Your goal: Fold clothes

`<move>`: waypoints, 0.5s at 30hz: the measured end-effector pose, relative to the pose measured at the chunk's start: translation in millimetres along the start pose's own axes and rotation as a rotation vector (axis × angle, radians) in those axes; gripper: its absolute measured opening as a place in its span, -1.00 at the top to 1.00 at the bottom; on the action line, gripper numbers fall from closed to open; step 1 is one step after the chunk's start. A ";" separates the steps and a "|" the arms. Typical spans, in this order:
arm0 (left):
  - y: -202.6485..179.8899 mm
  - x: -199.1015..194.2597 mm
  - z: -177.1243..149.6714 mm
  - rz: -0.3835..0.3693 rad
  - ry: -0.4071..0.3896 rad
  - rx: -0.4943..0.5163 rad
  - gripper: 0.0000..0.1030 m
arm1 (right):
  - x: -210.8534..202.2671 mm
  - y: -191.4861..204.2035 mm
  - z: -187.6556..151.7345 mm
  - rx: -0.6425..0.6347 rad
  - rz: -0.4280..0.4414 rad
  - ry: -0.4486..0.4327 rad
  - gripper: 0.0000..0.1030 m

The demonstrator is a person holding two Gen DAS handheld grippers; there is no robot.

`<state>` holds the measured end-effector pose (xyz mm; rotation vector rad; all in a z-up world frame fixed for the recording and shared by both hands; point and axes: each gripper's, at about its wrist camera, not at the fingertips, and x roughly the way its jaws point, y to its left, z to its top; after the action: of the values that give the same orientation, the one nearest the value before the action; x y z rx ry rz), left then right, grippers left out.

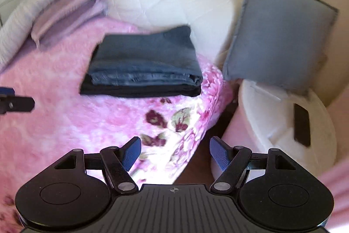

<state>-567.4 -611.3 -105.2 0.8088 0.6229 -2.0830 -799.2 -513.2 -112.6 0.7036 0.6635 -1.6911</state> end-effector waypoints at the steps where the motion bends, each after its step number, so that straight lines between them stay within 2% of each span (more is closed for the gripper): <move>1: 0.3 -8.4 -0.8 0.006 0.002 0.000 -0.60 | -12.5 4.0 -2.8 0.015 -0.007 -0.012 -0.42; 8: 0.3 -50.6 2.7 0.043 0.011 -0.041 -0.70 | -70.9 14.2 1.1 0.075 -0.024 -0.020 -0.43; 15: -4.6 -71.0 6.4 0.104 0.003 -0.079 -0.70 | -88.2 11.9 9.7 0.075 -0.009 -0.011 -0.43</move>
<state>-539.4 -577.4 -49.0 0.7836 0.6471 -1.9508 -771.9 -466.5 -41.2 0.7448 0.5994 -1.7338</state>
